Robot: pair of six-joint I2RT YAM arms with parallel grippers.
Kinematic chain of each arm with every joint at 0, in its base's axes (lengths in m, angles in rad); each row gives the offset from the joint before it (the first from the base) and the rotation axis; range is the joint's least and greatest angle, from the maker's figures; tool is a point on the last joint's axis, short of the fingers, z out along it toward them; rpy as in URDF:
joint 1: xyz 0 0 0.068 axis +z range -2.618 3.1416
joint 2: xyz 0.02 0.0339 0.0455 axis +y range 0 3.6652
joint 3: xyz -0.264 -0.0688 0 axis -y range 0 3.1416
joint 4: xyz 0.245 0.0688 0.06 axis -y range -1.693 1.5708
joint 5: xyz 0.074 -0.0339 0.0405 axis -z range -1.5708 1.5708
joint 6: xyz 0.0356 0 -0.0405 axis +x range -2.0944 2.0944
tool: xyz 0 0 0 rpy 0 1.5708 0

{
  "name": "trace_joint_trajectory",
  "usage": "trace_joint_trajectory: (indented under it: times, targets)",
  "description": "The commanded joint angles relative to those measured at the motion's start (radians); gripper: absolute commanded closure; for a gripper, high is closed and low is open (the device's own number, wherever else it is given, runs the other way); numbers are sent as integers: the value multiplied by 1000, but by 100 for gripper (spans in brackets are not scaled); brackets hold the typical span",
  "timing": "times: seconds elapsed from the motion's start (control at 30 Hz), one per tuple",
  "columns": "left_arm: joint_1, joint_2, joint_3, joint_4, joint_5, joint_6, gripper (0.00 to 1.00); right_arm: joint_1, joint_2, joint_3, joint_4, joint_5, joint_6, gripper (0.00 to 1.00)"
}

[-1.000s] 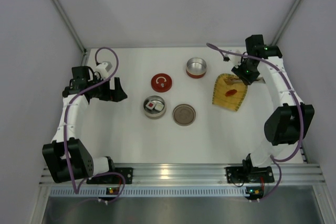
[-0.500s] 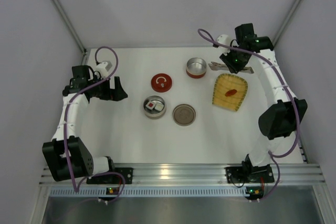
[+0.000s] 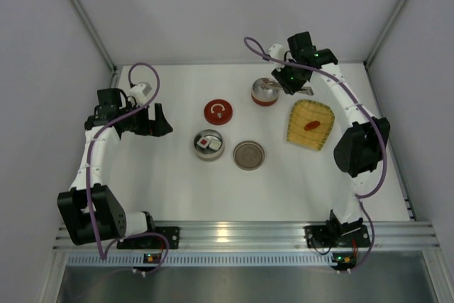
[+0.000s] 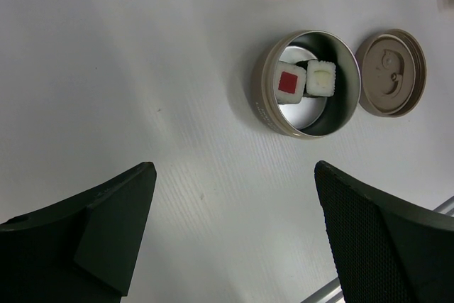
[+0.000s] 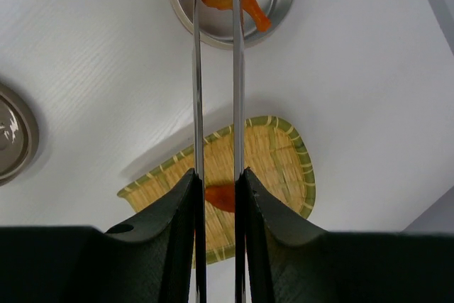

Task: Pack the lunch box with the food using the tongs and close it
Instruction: Place the fake food in the packing box.

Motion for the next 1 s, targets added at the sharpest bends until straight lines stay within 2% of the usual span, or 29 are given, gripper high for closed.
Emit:
trace_joint_trajectory:
  times: [0.0,0.63,0.73,0.77,0.87,0.97]
  targets:
    - [6,9,16,37,30,-13,2,34,10,61,119,23,32,100]
    - [5,14,-4,46,19,-3,2,46,106,71,214,68,39,97]
    - [5,13,-9,51,13,3,2,48,118,74,217,68,36,87]
    - [6,13,-12,51,11,4,2,48,121,76,217,68,33,73]
    - [6,16,-10,51,10,4,2,46,122,73,213,68,27,55]
    - [6,17,-12,52,10,4,2,48,109,74,207,66,26,51]
